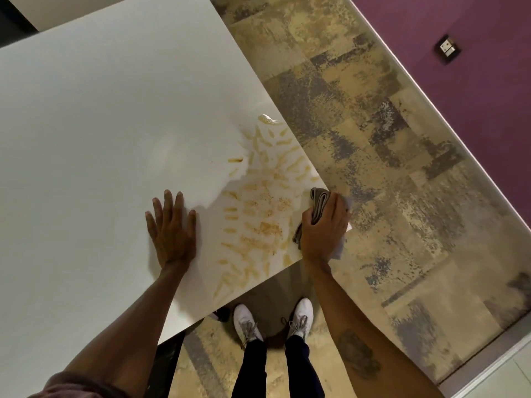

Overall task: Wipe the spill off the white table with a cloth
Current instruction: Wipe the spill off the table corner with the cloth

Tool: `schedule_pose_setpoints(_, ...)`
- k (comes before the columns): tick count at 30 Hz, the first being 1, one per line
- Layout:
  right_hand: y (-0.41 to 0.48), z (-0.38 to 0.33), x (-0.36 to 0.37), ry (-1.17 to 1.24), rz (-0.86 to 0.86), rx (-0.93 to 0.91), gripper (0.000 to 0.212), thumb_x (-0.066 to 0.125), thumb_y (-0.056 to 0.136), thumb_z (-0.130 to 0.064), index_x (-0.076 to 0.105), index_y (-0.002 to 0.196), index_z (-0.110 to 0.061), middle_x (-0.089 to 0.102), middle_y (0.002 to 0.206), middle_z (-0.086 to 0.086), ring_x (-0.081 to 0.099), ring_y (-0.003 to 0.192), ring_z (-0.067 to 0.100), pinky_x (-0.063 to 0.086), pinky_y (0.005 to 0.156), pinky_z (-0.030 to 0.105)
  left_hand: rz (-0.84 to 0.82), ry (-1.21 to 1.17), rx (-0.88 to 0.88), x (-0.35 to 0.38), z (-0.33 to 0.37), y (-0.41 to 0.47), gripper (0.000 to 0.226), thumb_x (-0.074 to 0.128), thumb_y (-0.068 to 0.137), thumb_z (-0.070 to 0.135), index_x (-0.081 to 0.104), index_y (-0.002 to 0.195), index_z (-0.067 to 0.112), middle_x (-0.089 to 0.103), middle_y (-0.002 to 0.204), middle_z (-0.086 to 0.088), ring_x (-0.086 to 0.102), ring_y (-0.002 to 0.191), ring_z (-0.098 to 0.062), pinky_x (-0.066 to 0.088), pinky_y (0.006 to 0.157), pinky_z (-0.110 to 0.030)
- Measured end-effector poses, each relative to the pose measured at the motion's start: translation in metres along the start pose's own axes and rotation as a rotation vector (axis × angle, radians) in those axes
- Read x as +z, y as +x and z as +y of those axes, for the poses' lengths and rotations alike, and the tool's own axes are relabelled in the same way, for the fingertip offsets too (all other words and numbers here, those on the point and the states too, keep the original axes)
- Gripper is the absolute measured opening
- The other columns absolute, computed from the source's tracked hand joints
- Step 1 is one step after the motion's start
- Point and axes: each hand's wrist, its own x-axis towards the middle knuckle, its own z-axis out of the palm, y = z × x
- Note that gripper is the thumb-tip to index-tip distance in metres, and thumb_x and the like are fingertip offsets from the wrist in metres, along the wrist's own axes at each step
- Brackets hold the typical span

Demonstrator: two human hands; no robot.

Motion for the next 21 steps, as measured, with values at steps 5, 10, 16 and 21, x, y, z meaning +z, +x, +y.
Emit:
schedule_pose_setpoints(5,0.001,0.002,0.003,-0.153,-0.163,0.011,0.078,0.044,0.096,-0.041,0.013,0.156,-0.002,0.012,0.164,0.015,0.005,0.154,0.028,0.007,0.126,0.045,-0.001,-0.003,-0.001,0.000,-0.001,0.000,0.063,0.020,0.106,0.048,0.029,0.160,0.018,0.019,0.170,-0.007,0.011,0.159,-0.032,0.008,0.129,-0.052)
schedule_pose_setpoints(10,0.003,0.000,0.005,-0.243,-0.201,0.009,0.072,0.037,0.103,-0.041,0.011,0.156,0.000,0.009,0.164,0.017,0.003,0.153,0.031,0.002,0.126,0.045,0.008,-0.007,-0.002,0.002,-0.001,0.001,0.061,0.021,0.106,0.047,0.030,0.160,0.019,0.020,0.170,-0.006,0.012,0.159,-0.032,0.008,0.128,-0.052)
schedule_pose_setpoints(16,0.009,0.003,0.012,-0.215,-0.193,-0.037,0.061,0.040,0.105,-0.025,0.016,0.153,0.004,0.013,0.162,0.023,0.008,0.152,0.035,-0.005,0.124,0.041,0.000,-0.020,-0.012,0.007,-0.005,0.003,0.062,0.021,0.106,0.047,0.026,0.162,0.019,0.015,0.171,-0.004,0.008,0.160,-0.029,0.006,0.129,-0.051)
schedule_pose_setpoints(21,0.018,-0.004,0.020,-0.243,-0.207,-0.011,0.058,0.037,0.106,-0.025,0.018,0.153,0.004,0.015,0.162,0.023,0.010,0.152,0.036,0.005,0.125,0.046,-0.021,-0.001,-0.010,0.008,-0.005,0.003,0.066,0.018,0.106,0.050,0.019,0.163,0.018,0.010,0.172,-0.004,0.003,0.160,-0.030,0.005,0.129,-0.052)
